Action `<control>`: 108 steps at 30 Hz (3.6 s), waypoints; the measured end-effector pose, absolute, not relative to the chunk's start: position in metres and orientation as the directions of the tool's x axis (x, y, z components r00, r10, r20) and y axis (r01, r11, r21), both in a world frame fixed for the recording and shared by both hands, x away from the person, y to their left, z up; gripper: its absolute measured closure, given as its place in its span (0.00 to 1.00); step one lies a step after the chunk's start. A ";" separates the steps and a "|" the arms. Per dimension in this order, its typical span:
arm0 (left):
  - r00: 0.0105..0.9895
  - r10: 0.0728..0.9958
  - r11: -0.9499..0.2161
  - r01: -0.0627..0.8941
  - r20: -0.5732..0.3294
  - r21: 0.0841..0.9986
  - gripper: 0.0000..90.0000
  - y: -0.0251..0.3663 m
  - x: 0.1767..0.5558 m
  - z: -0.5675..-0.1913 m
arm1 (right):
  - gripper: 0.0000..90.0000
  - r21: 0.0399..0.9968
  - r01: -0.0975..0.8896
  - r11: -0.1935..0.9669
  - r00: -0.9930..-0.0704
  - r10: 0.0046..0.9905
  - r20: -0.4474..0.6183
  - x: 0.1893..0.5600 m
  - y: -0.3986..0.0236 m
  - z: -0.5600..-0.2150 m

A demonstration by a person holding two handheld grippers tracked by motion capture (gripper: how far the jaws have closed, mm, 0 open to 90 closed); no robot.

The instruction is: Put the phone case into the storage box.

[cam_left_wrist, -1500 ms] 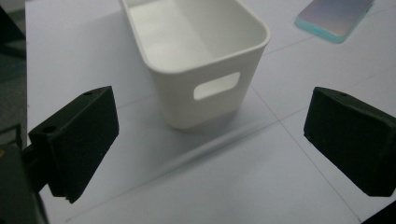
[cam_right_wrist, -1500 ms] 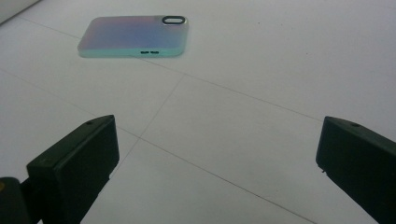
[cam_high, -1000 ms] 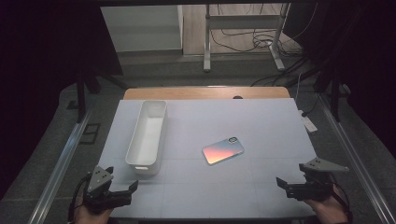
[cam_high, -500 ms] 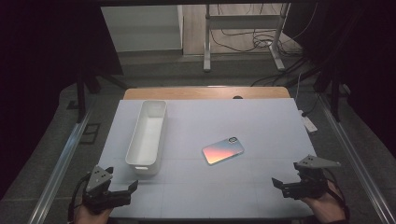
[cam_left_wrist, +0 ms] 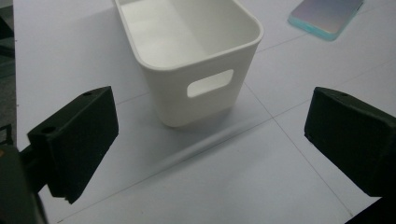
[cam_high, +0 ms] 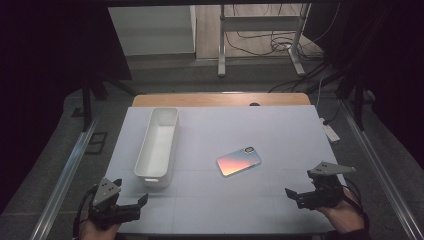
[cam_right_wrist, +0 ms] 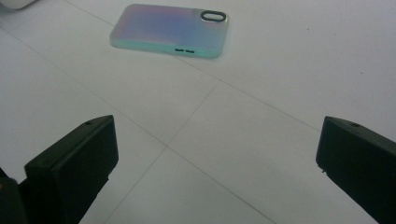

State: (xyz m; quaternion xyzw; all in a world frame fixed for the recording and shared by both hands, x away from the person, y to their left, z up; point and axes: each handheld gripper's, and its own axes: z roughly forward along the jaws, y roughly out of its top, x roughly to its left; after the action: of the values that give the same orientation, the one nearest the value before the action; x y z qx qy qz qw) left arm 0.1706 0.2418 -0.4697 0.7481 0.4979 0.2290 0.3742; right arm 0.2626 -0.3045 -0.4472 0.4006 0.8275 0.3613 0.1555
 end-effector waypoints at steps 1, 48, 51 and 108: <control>0.399 0.916 -0.225 0.573 -0.029 0.788 0.04 0.242 0.171 -0.470 | 0.00 0.721 0.550 0.422 -0.635 0.771 0.034 0.264 -0.303 -0.447; 0.405 0.914 -0.226 0.570 -0.031 0.790 0.04 0.242 0.171 -0.470 | 0.00 0.662 0.522 0.538 -0.740 0.672 0.038 0.311 -0.242 -0.451; 0.404 0.914 -0.225 0.571 -0.031 0.789 0.04 0.242 0.171 -0.470 | 0.00 0.659 0.517 0.547 -0.747 0.664 0.035 0.314 -0.238 -0.452; 0.405 0.913 -0.218 0.577 -0.044 0.787 0.04 0.243 0.173 -0.470 | 0.00 0.625 0.469 0.624 -0.812 0.584 0.027 0.362 -0.172 -0.459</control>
State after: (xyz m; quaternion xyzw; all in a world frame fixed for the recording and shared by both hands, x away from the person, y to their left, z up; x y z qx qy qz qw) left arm 0.1727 0.2427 -0.4702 0.7480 0.4981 0.2223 0.3781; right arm 0.3619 -0.1716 -0.4587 0.2936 0.8967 0.3189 0.0896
